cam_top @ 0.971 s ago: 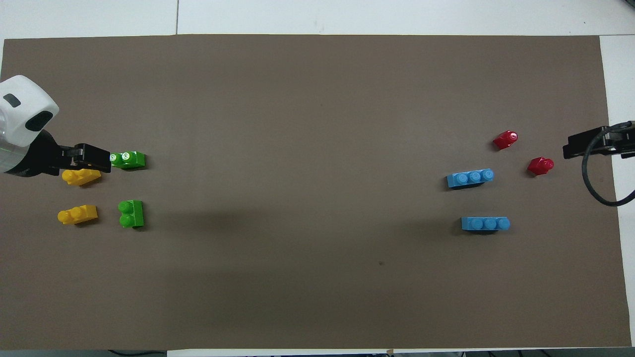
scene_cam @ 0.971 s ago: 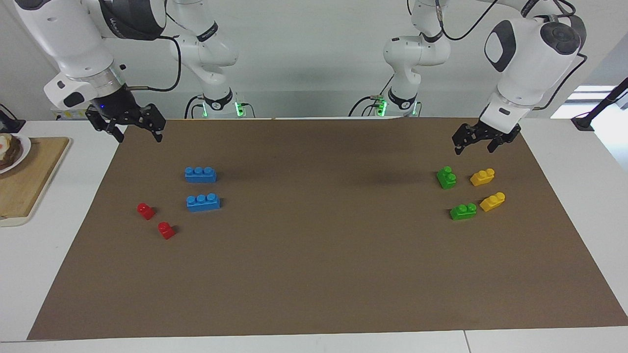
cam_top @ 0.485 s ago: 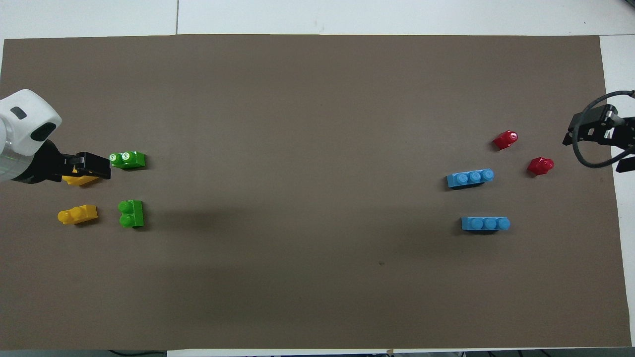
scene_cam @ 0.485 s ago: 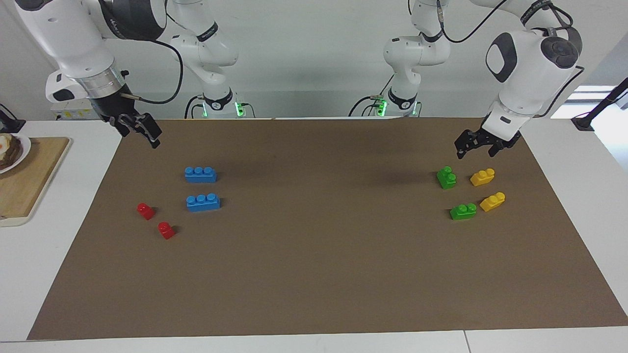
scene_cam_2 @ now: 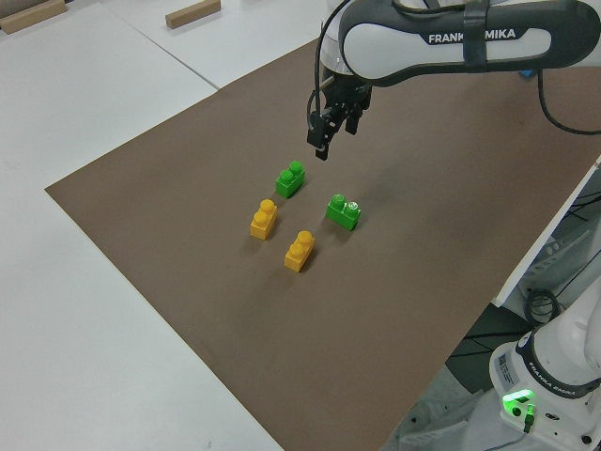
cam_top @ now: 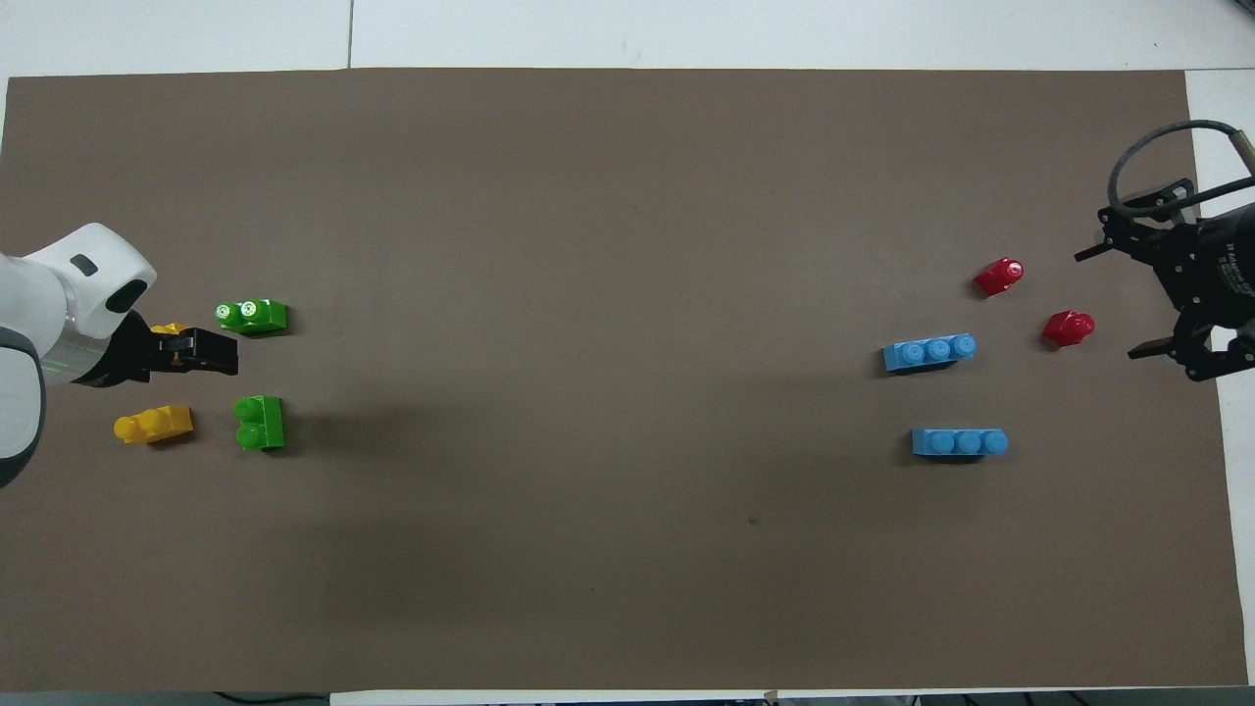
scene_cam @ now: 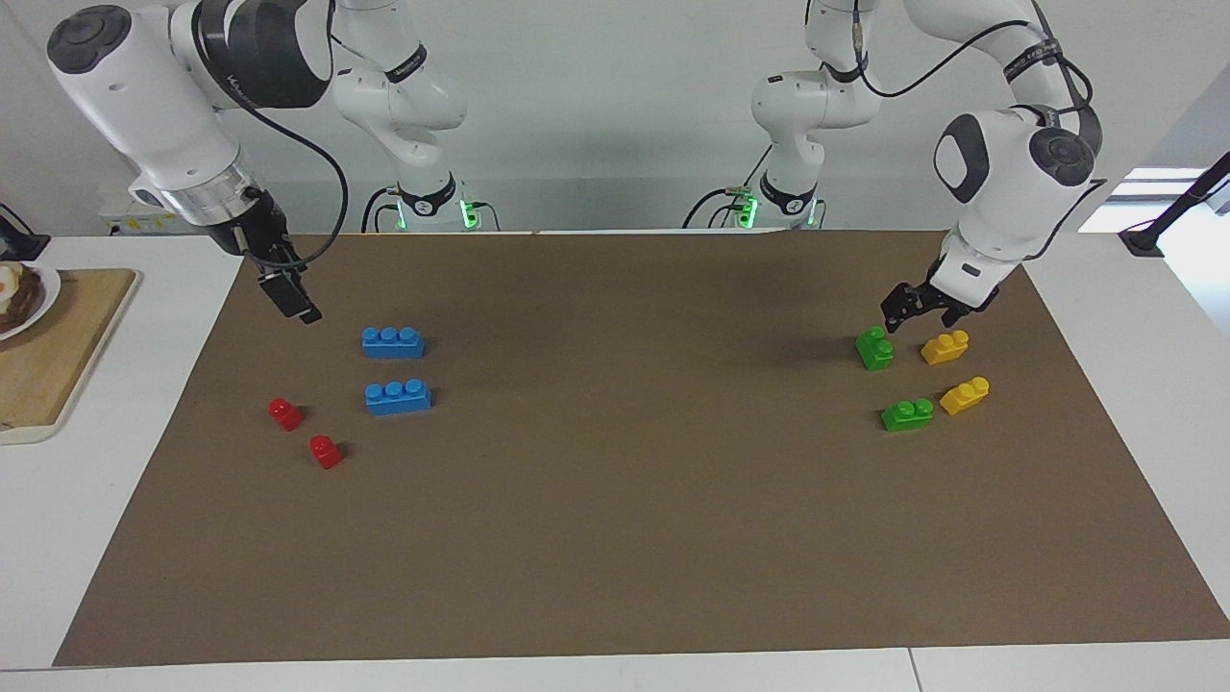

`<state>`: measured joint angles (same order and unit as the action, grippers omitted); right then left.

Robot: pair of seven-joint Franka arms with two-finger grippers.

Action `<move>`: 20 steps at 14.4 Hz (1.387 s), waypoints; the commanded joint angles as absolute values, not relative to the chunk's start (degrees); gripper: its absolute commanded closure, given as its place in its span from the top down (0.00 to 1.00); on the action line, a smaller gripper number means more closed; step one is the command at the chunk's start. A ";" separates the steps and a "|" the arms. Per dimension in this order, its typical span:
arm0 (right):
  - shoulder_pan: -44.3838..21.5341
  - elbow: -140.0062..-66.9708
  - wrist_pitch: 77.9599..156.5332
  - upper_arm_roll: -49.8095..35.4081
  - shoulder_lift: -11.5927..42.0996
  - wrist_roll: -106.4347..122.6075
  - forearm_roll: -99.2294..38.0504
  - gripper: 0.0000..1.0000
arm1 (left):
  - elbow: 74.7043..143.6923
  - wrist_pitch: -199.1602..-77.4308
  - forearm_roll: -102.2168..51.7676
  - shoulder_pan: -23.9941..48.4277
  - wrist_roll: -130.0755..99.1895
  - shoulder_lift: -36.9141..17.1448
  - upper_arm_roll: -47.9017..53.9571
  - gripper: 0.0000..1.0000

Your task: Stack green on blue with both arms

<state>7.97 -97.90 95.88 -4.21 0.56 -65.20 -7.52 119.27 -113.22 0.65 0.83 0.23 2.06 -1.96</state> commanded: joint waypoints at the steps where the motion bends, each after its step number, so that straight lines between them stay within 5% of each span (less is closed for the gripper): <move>1: 9.93 -98.61 98.08 -4.40 2.80 -69.43 -11.85 1.00 | 123.56 -116.53 1.05 -0.17 0.26 3.43 -1.67 1.00; 7: 12.57 -99.14 99.31 -4.39 9.05 -69.43 -17.93 1.00 | 130.78 -124.19 1.05 -0.70 -2.19 2.21 -1.58 1.00; 20: 11.78 -112.23 112.31 -4.48 10.20 -63.72 -21.97 1.00 | 135.61 -134.29 1.05 0.09 -5.18 -2.28 -1.49 1.00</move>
<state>11.60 -110.20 109.82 -4.15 10.57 -65.71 -20.25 134.46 -131.68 0.65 -0.26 -3.76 -1.53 -1.65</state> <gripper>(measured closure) 0.000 0.000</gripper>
